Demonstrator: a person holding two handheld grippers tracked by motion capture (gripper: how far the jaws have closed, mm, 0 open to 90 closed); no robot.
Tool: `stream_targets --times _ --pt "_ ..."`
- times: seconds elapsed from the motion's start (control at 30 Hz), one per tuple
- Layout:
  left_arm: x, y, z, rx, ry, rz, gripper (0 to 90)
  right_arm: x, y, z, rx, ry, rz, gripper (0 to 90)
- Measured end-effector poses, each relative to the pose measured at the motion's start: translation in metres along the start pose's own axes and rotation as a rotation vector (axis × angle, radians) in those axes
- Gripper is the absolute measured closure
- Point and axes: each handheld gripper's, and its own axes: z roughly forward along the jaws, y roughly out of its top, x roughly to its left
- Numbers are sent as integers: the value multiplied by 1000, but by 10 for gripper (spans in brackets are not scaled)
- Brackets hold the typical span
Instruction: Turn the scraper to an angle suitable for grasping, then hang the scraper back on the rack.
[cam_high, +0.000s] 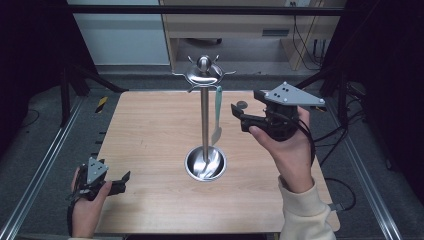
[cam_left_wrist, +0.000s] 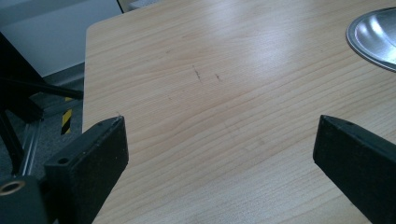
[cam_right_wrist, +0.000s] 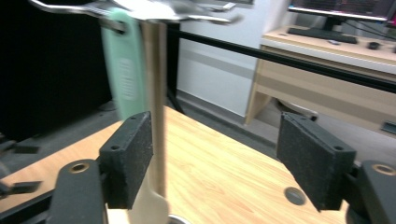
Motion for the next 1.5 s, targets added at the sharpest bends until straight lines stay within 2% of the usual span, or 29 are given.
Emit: stream_targets --times 0.37,0.6,0.83,1.1,1.5 --pt "1 1 -2 1 12 11 29 -31 -16 1 -6 -131 11 115" --pt "1 1 -1 5 16 13 29 -56 -27 -3 -20 -201 32 79" --pt "1 1 -1 3 18 14 28 -73 -38 -3 -5 -245 61 79" --pt "2 0 -2 -2 21 9 28 -83 -49 1 23 -271 84 79" --pt "2 1 -1 -4 20 12 27 -96 -76 13 86 -304 101 95"
